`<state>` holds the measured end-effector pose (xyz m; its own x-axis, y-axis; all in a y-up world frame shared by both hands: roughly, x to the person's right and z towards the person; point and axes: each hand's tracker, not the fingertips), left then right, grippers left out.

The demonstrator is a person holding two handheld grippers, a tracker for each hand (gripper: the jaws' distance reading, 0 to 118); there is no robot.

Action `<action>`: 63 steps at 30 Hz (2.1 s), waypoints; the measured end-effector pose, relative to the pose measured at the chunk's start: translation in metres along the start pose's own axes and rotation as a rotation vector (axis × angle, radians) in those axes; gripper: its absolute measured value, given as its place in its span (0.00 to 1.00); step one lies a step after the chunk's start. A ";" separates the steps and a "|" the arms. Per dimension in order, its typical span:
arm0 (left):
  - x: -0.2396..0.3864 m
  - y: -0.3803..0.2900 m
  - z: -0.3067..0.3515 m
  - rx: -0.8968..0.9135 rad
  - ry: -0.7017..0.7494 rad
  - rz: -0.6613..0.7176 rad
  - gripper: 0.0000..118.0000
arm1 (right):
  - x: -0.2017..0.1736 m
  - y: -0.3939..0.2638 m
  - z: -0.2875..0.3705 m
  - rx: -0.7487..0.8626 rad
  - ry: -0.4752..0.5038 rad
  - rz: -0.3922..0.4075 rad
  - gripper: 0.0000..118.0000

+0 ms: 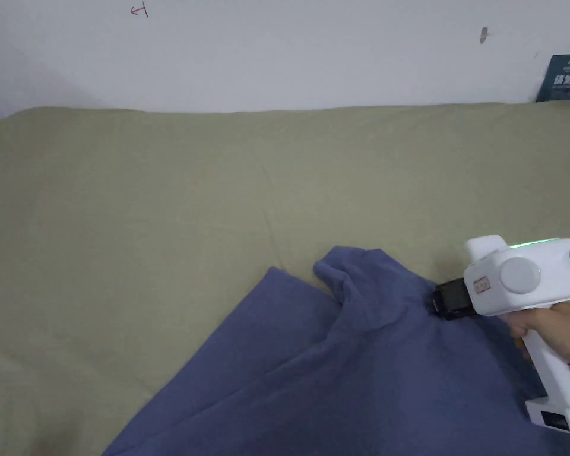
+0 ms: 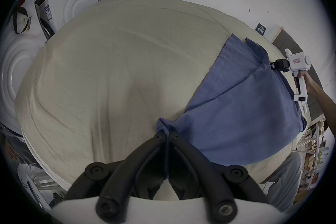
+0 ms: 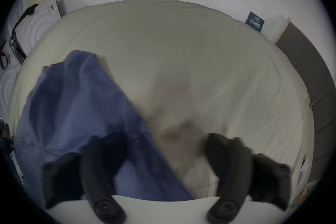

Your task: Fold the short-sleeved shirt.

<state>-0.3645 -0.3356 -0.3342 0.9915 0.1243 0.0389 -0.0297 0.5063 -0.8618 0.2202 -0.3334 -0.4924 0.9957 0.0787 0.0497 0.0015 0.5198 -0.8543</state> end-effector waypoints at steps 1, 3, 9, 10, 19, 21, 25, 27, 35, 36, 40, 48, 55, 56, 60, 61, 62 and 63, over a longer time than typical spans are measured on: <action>0.001 0.000 0.000 0.002 0.002 0.001 0.01 | -0.005 -0.002 0.010 0.018 0.021 0.007 0.32; -0.002 0.001 -0.001 0.002 0.005 0.008 0.01 | -0.013 -0.005 0.023 0.049 0.051 0.017 0.02; -0.004 0.012 0.018 0.055 0.008 0.045 0.01 | -0.009 -0.004 0.102 0.192 0.001 0.096 0.02; -0.004 0.016 0.023 0.081 0.008 0.054 0.01 | -0.004 -0.002 0.121 0.224 0.003 0.077 0.02; 0.040 0.106 0.128 0.349 -0.003 0.052 0.01 | 0.022 -0.006 0.353 0.592 -0.108 0.049 0.02; 0.059 0.133 0.158 0.417 0.028 0.009 0.01 | 0.032 -0.008 0.397 0.669 -0.141 0.001 0.02; 0.101 0.182 0.223 0.513 0.014 -0.040 0.01 | 0.052 -0.006 0.462 0.729 -0.149 -0.050 0.02; 0.119 0.202 0.251 0.547 0.015 -0.064 0.01 | 0.059 -0.003 0.481 0.756 -0.191 -0.047 0.02; 0.158 0.270 0.312 0.620 0.059 -0.074 0.01 | 0.084 0.016 0.516 0.797 -0.229 -0.154 0.02; 0.160 0.274 0.315 0.627 0.065 -0.075 0.01 | 0.087 0.019 0.515 0.797 -0.219 -0.171 0.02; 0.164 0.290 0.325 0.640 0.054 -0.069 0.01 | 0.096 0.036 0.510 0.797 -0.192 -0.224 0.02; 0.181 0.330 0.324 0.661 0.133 -0.107 0.01 | 0.103 0.093 0.495 0.800 -0.208 -0.194 0.02; 0.200 0.382 0.305 0.701 0.171 -0.099 0.01 | 0.110 0.155 0.479 0.818 -0.238 -0.166 0.02; 0.205 0.391 0.302 0.700 0.187 -0.099 0.01 | 0.112 0.165 0.477 0.821 -0.244 -0.159 0.02; 0.216 0.422 0.300 0.723 0.185 -0.080 0.01 | 0.116 0.199 0.472 0.846 -0.260 -0.172 0.02; 0.218 0.430 0.299 0.728 0.173 -0.063 0.01 | 0.116 0.209 0.471 0.846 -0.264 -0.173 0.02; 0.221 0.436 0.297 0.732 0.171 -0.074 0.01 | 0.117 0.218 0.470 0.849 -0.267 -0.173 0.02; 0.225 0.442 0.294 0.732 0.187 -0.077 0.01 | 0.117 0.225 0.468 0.852 -0.267 -0.170 0.02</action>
<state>-0.1918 0.1674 -0.5577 0.9972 -0.0482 -0.0569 0.0288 0.9529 -0.3018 0.2938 0.1913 -0.4368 0.9337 0.0829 0.3484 -0.0288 0.9871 -0.1577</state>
